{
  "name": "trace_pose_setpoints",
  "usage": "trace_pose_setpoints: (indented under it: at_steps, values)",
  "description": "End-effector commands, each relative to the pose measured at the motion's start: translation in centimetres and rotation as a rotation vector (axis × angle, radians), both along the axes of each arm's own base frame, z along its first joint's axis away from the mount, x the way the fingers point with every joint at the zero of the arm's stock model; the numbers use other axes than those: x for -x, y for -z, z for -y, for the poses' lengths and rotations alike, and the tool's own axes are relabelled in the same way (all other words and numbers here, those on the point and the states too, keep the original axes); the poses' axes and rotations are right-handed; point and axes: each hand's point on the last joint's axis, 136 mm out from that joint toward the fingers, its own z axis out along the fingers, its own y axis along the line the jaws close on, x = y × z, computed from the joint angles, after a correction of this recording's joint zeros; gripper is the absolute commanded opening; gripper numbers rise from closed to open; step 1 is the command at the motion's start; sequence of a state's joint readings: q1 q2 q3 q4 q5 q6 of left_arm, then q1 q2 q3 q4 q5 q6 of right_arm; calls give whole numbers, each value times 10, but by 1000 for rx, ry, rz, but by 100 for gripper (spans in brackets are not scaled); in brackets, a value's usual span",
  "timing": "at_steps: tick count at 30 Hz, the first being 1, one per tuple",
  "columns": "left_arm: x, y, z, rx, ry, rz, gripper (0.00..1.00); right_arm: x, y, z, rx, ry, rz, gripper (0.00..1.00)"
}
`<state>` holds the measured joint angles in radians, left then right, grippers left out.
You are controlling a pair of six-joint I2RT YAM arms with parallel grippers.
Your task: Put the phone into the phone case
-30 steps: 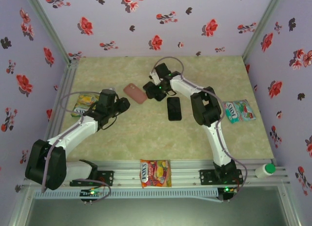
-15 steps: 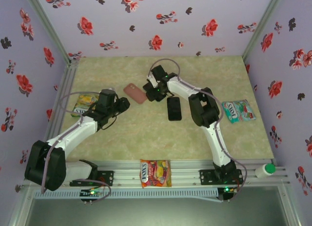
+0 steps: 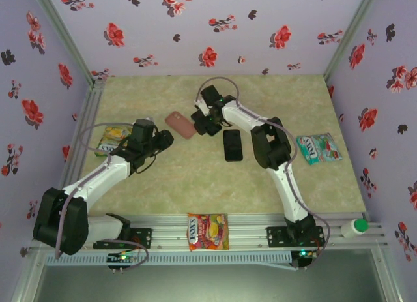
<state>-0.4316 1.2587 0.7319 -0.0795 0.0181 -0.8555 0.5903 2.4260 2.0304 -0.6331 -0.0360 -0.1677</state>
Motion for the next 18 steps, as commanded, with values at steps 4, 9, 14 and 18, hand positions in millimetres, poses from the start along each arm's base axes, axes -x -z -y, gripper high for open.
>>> trace_pose_setpoints:
  at_steps: [4, 9, 14, 18]
  values:
    - [-1, 1, -8, -13, -29, 5, 41, 3, 17, -2, 33, -29, -35, 96]
    - [0, 1, -9, -16, -32, 2, 41, 3, 23, -6, 23, -37, -50, 96]
    - [-1, 2, -10, -16, -36, 1, 40, 4, 27, -8, 9, -45, -65, 94]
    - [-1, 4, -10, -19, -36, -4, 41, 2, 28, -7, -10, -39, -78, 88]
